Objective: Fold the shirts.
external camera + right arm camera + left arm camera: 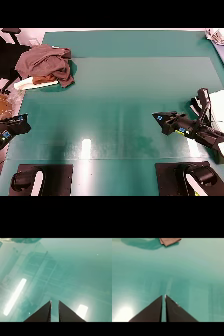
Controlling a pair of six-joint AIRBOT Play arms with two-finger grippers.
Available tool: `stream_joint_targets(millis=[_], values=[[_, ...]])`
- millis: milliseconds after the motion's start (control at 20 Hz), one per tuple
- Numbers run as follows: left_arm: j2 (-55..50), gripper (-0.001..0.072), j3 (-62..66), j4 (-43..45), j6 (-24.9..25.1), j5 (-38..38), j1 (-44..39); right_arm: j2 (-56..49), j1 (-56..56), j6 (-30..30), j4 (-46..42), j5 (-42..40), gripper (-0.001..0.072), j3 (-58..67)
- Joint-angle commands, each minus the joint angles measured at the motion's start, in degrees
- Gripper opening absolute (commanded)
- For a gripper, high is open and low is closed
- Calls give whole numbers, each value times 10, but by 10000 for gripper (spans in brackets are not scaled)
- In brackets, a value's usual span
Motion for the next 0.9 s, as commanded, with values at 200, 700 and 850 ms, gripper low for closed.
stream_joint_targets(millis=[200,700,850], values=[[0,78,0,-9,0,90,0,1,1,0,0,16,122,0],[0,78,1,-47,-40,182,0,0,1,-1,-3,29,122,0],[0,77,1,-52,-30,221,0,0,1,-1,-3,-7,122,0]])
